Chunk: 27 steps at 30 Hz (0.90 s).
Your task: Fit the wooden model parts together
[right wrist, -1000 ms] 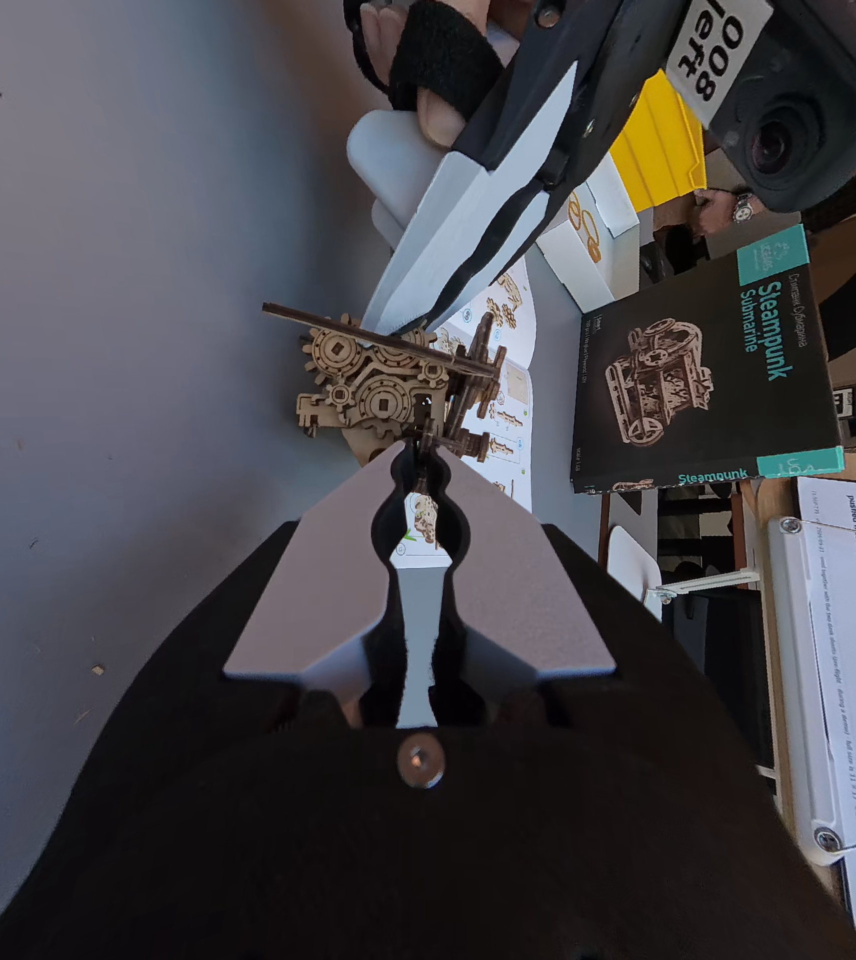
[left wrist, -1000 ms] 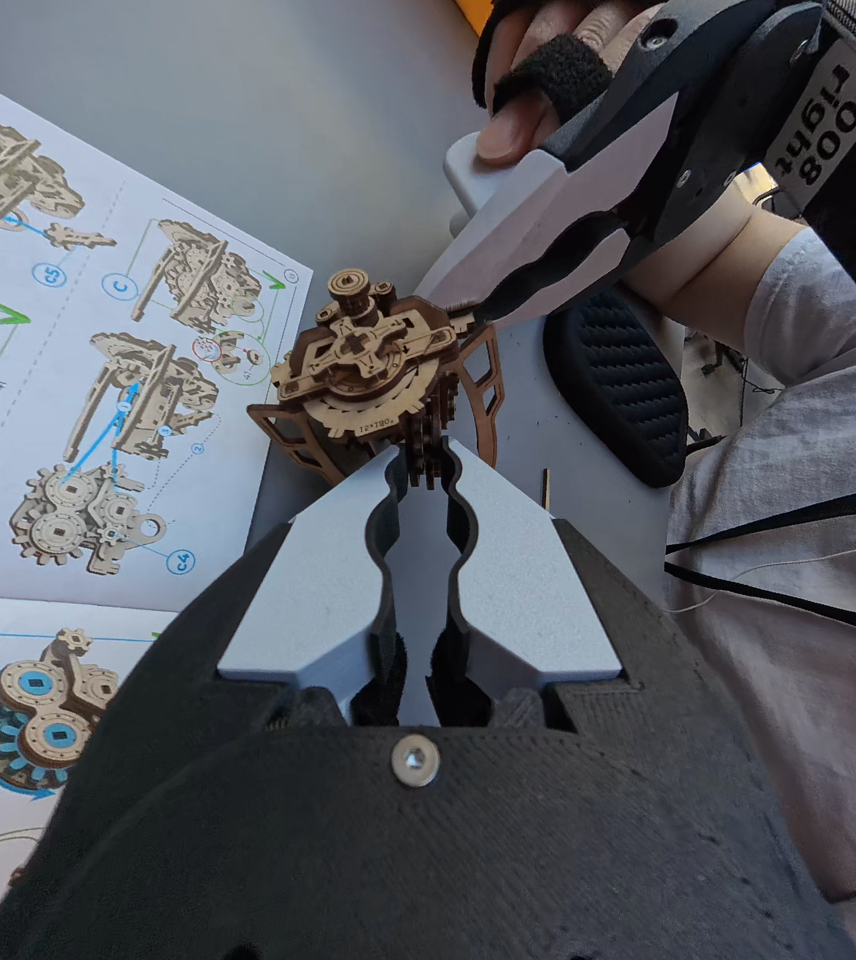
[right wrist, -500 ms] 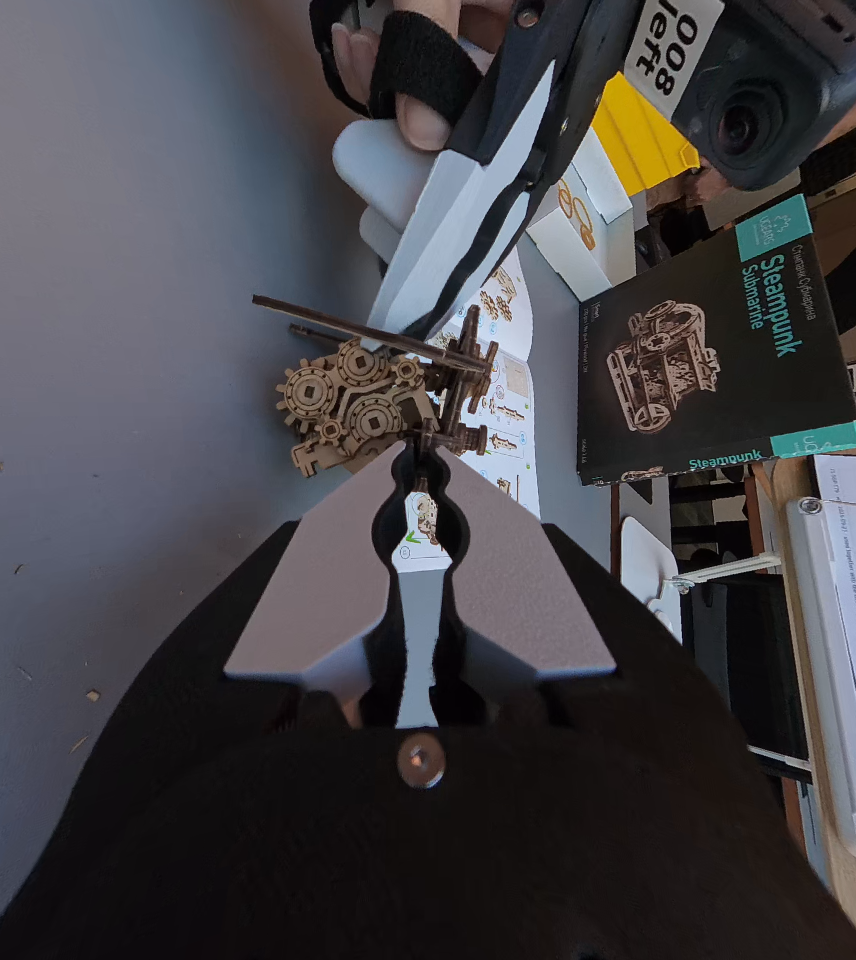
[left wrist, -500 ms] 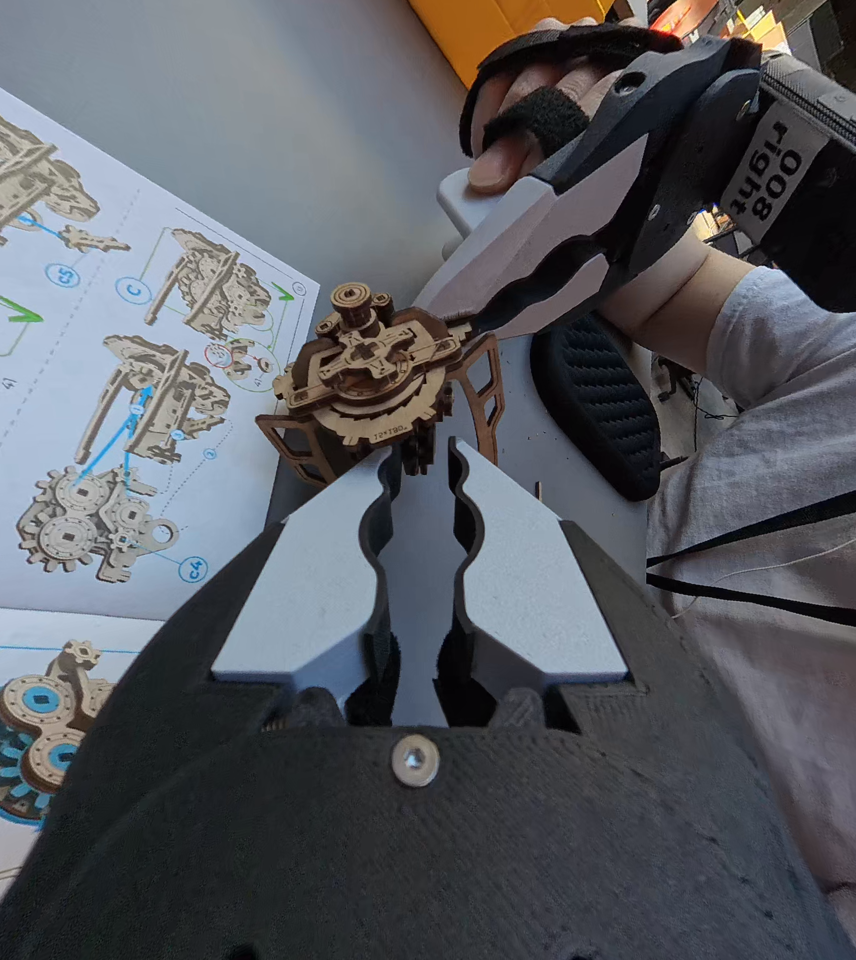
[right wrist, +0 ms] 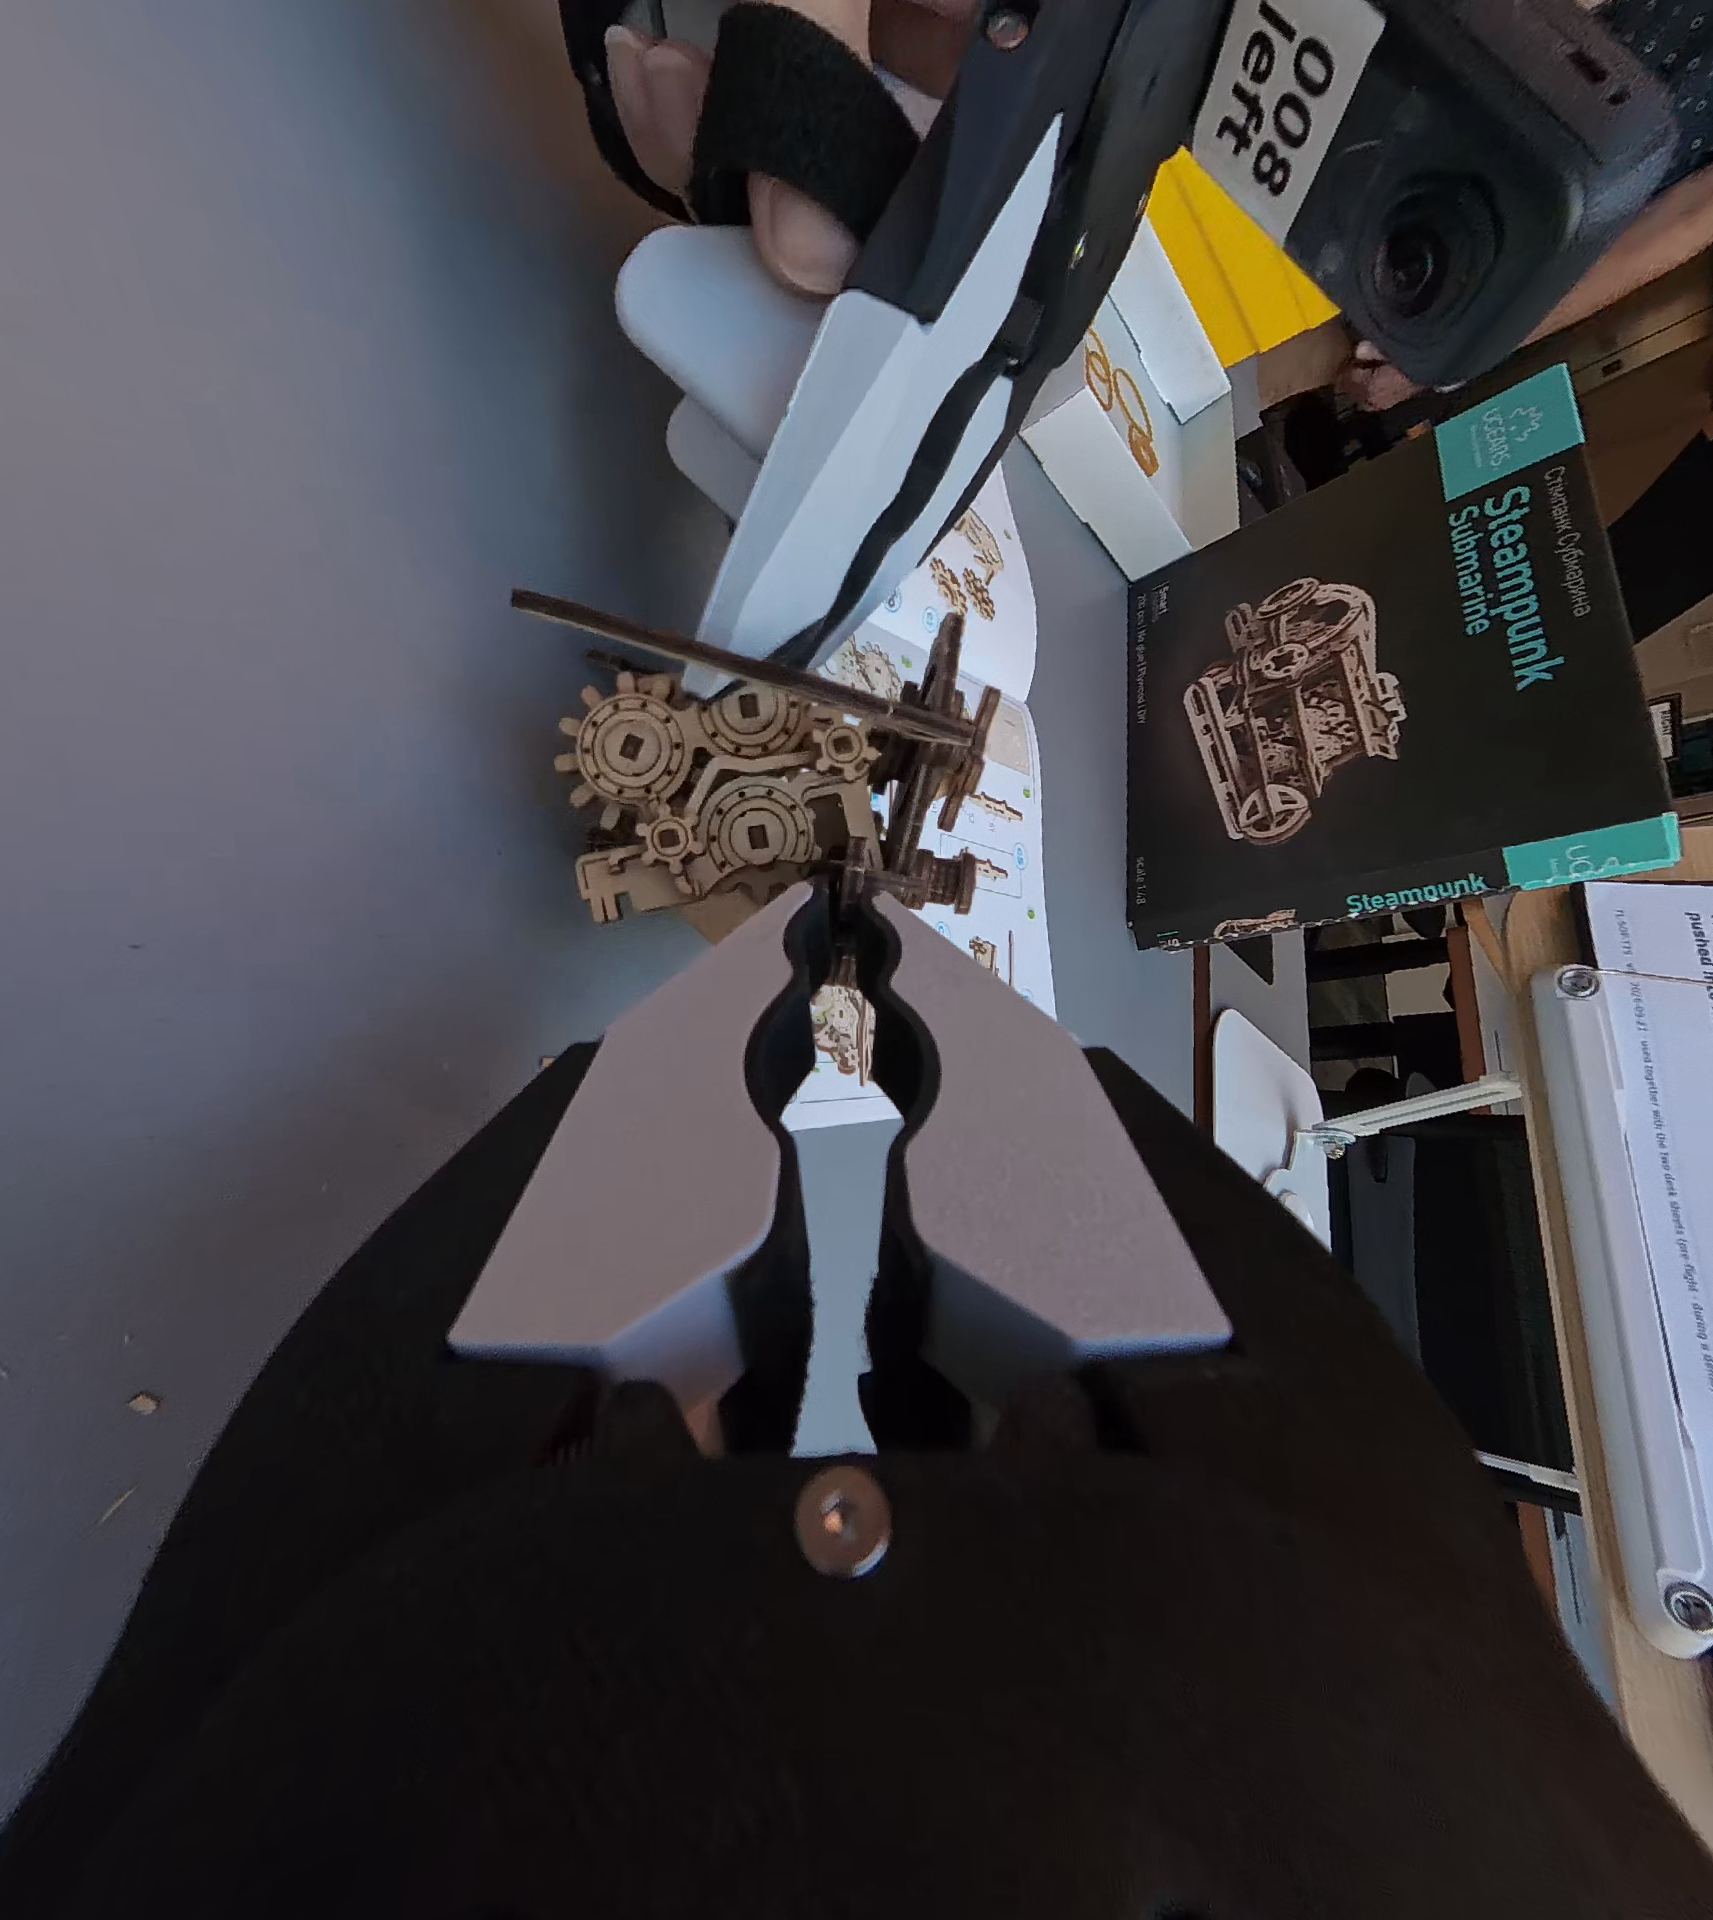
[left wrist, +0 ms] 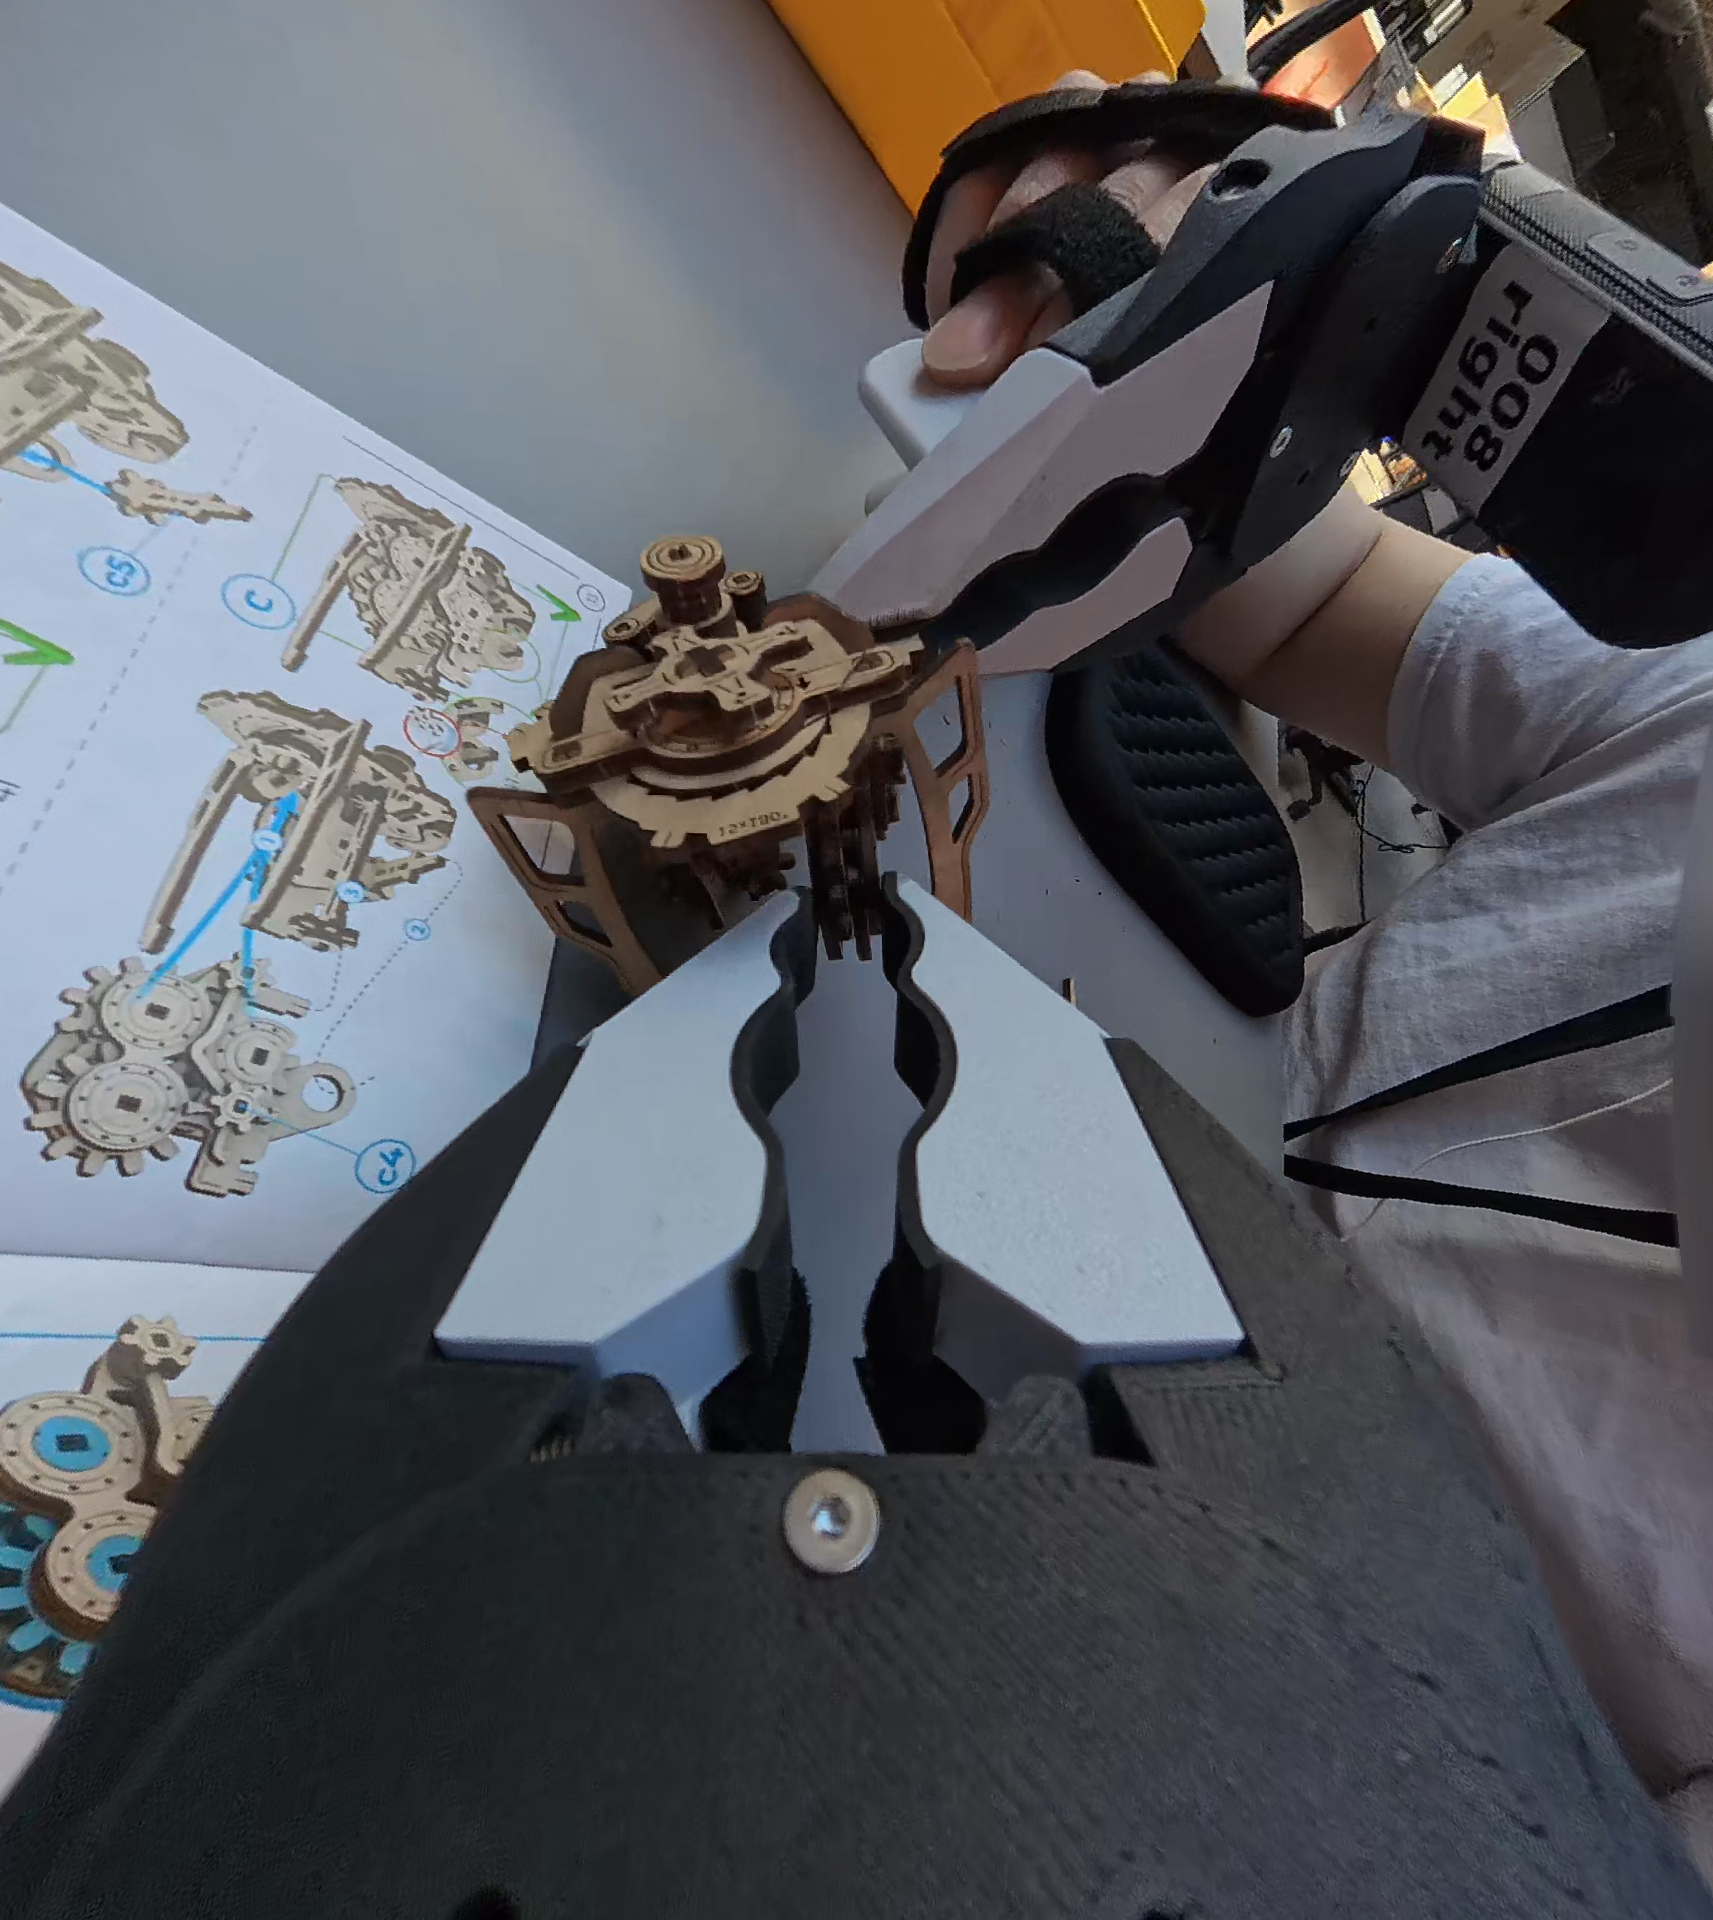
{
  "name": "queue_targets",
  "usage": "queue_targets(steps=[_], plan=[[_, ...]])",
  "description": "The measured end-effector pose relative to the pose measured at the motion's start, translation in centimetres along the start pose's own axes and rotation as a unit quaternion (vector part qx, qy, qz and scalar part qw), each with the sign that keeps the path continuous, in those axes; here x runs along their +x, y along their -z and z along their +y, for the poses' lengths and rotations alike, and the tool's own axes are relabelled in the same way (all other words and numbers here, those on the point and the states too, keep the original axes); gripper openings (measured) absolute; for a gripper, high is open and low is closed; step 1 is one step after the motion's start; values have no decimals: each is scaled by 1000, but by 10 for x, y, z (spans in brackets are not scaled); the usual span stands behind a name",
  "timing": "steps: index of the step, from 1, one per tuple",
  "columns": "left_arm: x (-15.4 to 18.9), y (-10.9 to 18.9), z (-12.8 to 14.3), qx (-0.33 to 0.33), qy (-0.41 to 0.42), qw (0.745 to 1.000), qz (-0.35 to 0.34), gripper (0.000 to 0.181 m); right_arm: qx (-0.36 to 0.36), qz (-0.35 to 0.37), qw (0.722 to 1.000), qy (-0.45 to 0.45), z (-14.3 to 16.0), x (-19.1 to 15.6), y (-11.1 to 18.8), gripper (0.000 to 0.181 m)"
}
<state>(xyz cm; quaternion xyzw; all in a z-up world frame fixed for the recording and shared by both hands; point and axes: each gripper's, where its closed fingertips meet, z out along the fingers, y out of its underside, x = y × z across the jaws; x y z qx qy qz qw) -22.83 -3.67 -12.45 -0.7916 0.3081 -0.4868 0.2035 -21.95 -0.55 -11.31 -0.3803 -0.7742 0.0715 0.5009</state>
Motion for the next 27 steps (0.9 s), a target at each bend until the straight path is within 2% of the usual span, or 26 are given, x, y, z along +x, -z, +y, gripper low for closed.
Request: queue_targets(steps=[7,13,22,27], plan=[[0,2,-5,14,-12,1000,-6,10,10,2,1000,-13,2,2,2,2],[0,3,-4,3,-20,1000,-23,9,18,0,1000,8,1,-3,4,2],[-1,4,-2,0,-10,1000,-16,10,34,-7,999,-25,1,-5,3,2],[2,6,1,-14,-13,1000,-21,10,35,1,999,-6,-2,-5,2,2]])
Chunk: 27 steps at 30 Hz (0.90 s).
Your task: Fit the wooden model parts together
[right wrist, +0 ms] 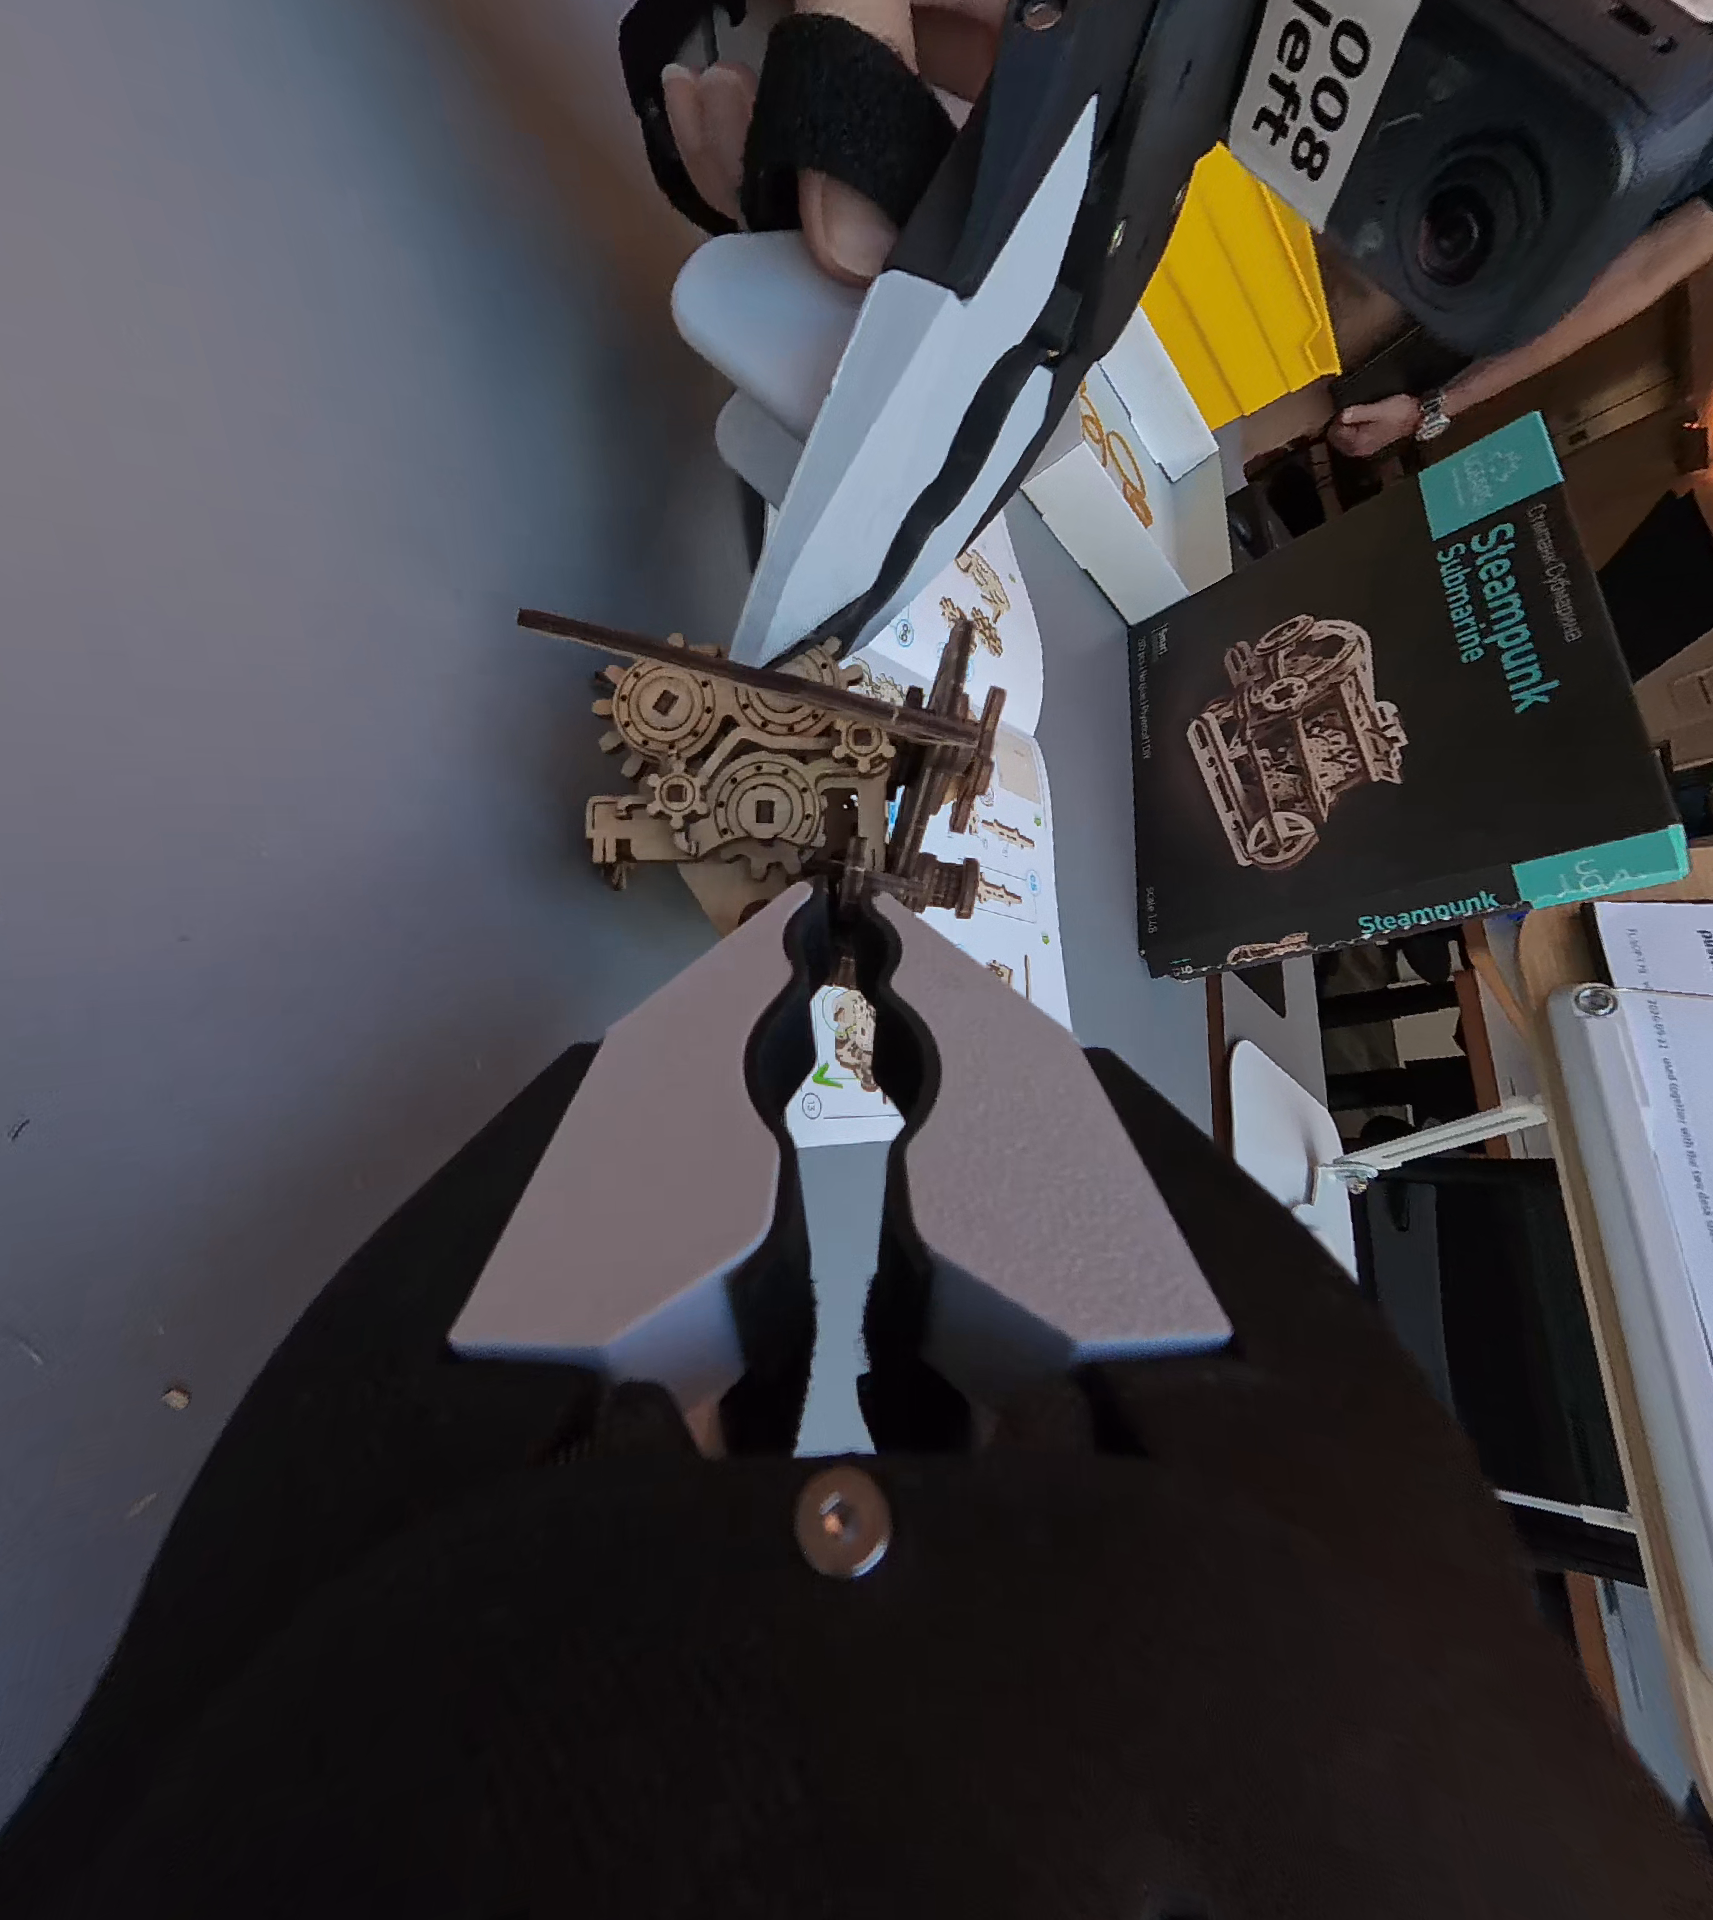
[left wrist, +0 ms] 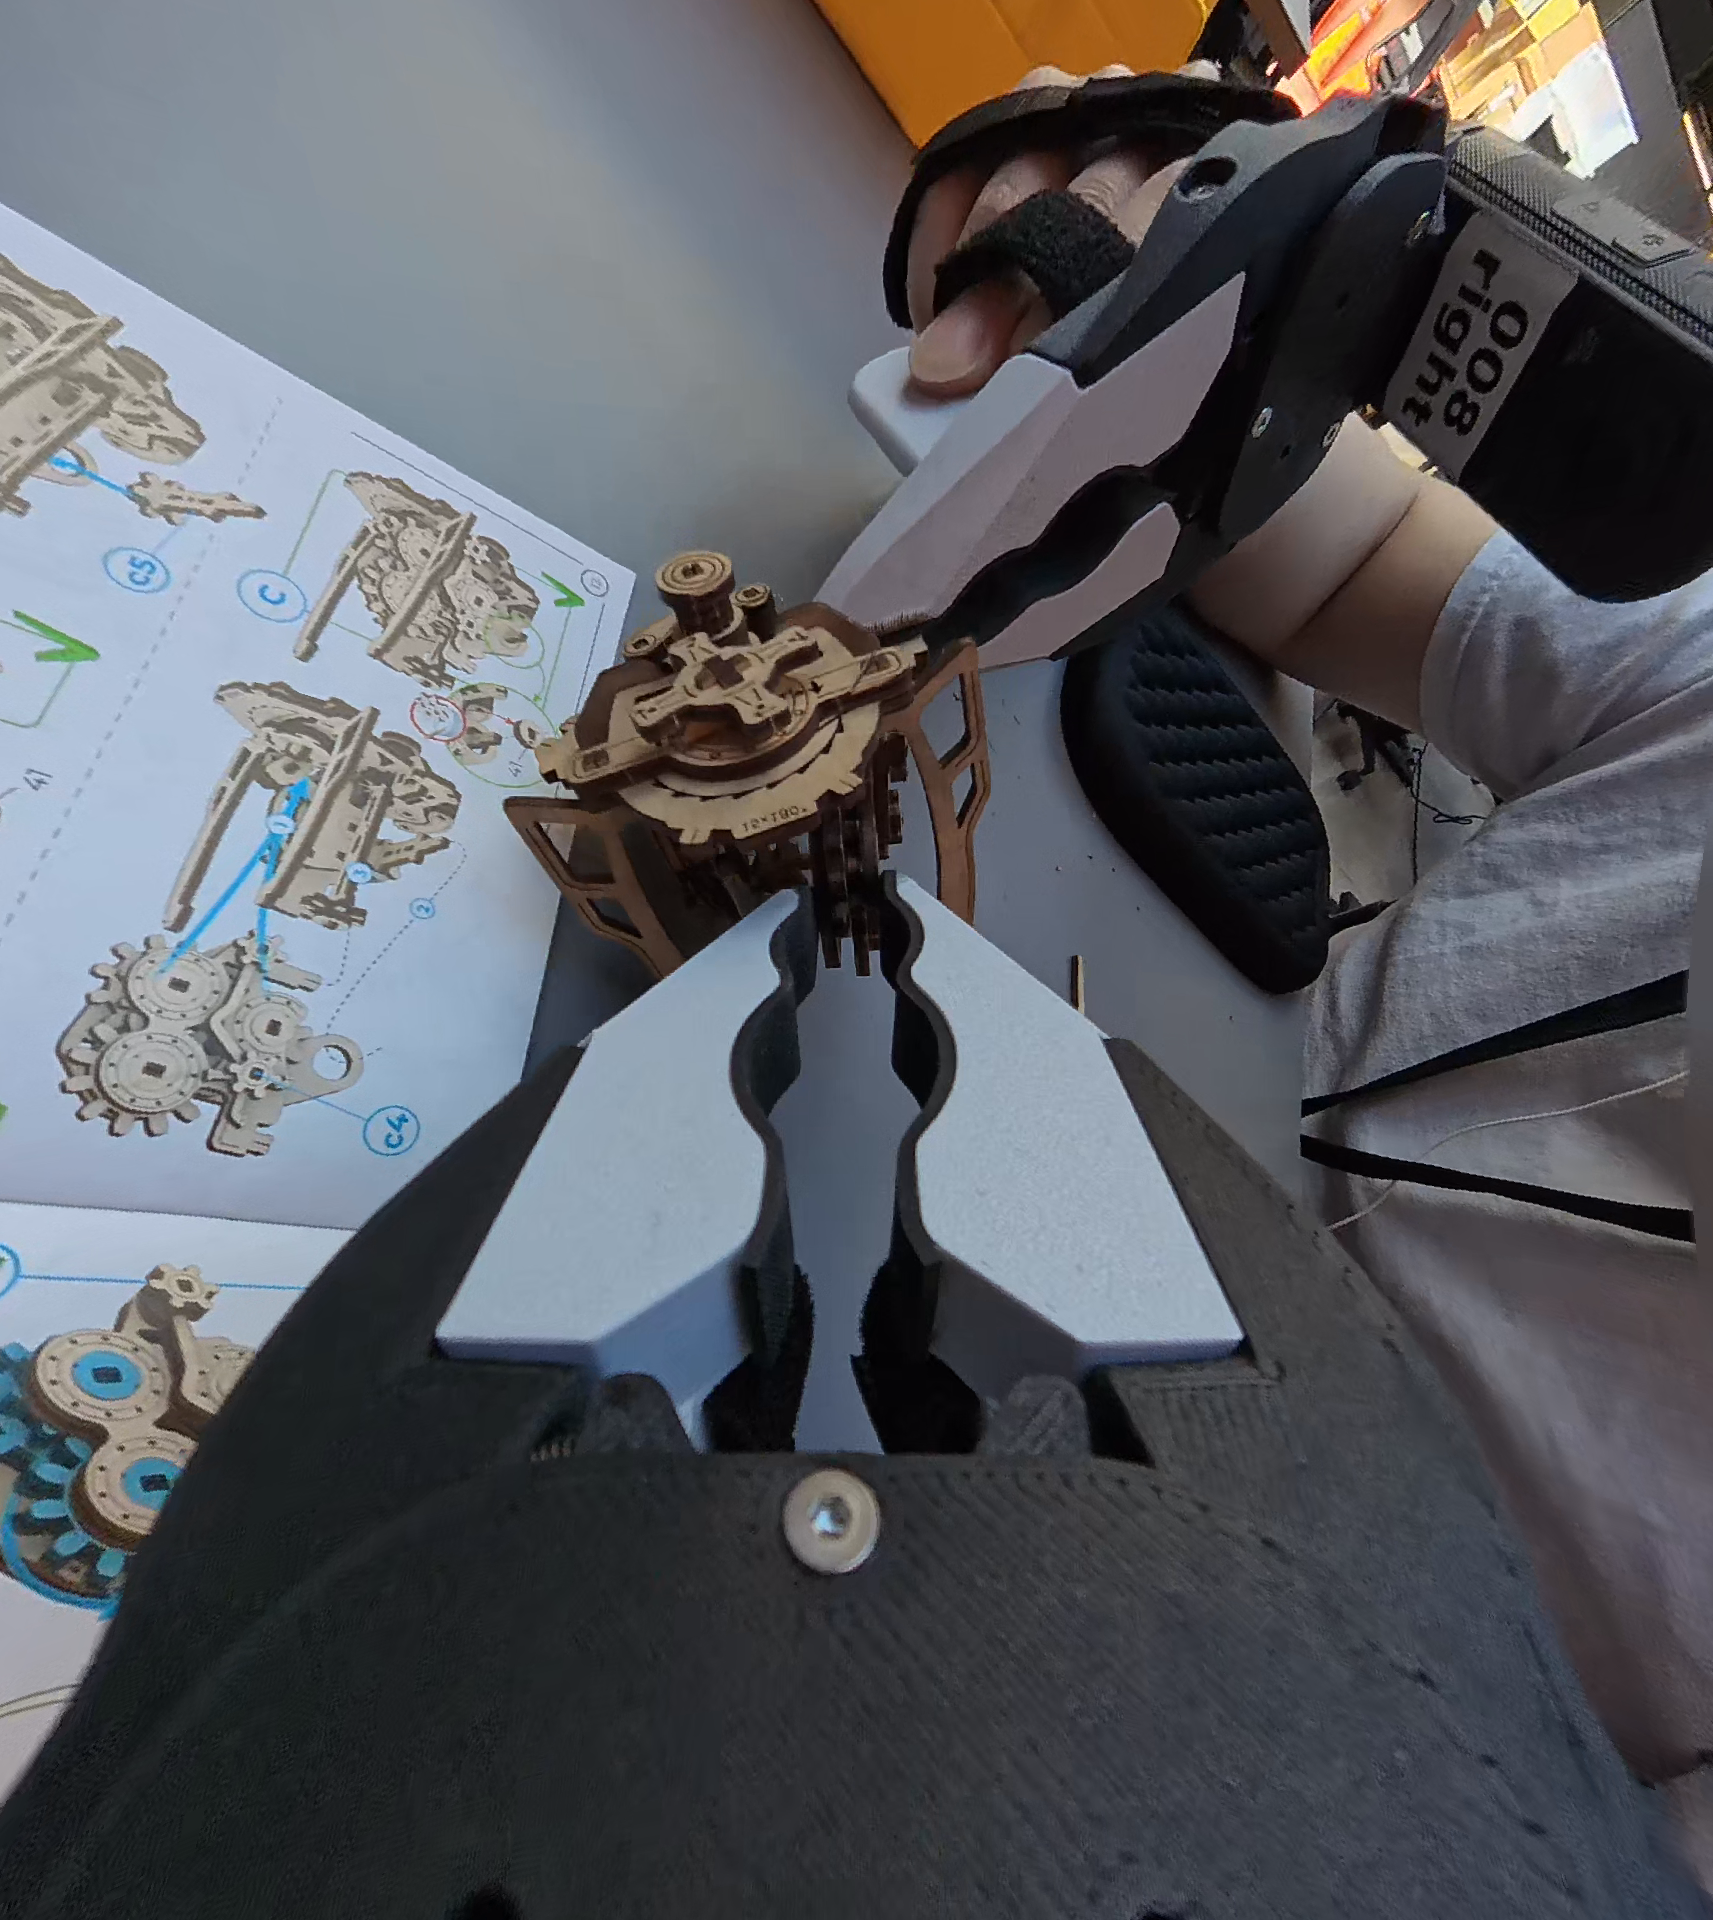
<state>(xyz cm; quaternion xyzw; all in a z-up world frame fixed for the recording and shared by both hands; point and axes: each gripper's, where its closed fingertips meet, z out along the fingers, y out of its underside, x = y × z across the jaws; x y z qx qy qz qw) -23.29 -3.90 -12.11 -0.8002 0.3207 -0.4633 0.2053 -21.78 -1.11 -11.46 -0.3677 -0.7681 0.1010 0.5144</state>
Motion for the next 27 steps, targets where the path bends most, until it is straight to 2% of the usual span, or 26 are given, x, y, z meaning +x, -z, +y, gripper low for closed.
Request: queue_targets(steps=[8,15,25,27], plan=[[2,2,1,-5,12,1000,-4,10,-12,13,999,47,-3,0,0,2],[1,1,4,-20,-5,1000,-15,10,-11,2,999,46,-4,-3,0,2],[0,-2,7,-26,-17,999,-12,10,5,-11,1000,-24,-2,-1,-2,6],[0,-2,7,-27,-18,999,-14,10,5,-3,999,-31,-2,3,-2,13]])
